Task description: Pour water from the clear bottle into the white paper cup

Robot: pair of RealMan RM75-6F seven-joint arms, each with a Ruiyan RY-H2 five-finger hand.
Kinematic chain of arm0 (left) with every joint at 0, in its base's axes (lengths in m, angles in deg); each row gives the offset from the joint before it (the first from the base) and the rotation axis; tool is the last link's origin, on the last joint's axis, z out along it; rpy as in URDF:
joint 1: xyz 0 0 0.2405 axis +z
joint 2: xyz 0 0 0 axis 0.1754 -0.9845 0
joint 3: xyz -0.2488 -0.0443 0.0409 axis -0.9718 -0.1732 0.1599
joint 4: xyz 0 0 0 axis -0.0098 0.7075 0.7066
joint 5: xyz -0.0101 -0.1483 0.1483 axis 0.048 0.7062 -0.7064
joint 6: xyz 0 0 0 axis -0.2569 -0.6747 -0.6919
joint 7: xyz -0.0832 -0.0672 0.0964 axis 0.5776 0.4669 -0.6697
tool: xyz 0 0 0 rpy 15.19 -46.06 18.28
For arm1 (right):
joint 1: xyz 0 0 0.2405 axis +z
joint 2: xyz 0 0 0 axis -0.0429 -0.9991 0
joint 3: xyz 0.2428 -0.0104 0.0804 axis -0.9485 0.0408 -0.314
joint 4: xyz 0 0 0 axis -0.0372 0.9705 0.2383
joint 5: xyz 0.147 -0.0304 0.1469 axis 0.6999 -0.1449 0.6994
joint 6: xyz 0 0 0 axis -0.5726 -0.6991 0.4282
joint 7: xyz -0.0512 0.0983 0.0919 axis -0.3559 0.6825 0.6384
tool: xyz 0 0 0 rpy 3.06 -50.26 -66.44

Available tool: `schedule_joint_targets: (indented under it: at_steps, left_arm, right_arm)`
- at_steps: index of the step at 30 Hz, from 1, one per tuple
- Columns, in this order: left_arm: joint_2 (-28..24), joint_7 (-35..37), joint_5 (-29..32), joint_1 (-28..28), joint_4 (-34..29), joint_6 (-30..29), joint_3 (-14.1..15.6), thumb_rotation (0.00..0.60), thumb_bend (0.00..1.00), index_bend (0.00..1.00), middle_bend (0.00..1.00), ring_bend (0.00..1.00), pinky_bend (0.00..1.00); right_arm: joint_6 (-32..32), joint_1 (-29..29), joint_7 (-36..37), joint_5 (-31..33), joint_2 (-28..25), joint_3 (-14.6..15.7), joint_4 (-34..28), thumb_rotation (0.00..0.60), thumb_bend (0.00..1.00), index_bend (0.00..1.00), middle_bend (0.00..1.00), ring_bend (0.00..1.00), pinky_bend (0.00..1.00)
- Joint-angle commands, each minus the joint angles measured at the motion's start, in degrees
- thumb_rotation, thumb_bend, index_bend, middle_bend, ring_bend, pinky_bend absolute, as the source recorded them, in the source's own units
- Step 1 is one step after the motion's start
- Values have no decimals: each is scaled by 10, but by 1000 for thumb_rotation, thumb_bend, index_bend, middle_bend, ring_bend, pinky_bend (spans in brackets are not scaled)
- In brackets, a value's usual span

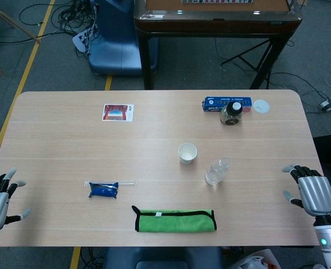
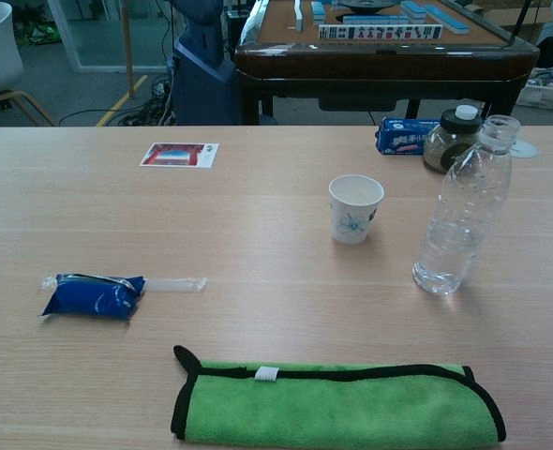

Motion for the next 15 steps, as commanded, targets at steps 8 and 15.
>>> schedule_joint_targets:
  at_steps: [8,15]
  left_arm:
    - [-2,3,0,2,1,0,0,600,104,306,0,60,441]
    - [-5,9,1,1,-4,5,-1,600,104,306,0,60,441]
  right_arm:
    - [19,11,2,0,15,3,13,600,186,276,299,299,455]
    - [49,24,40,0,28,9,25,600,109,223,224,210,394]
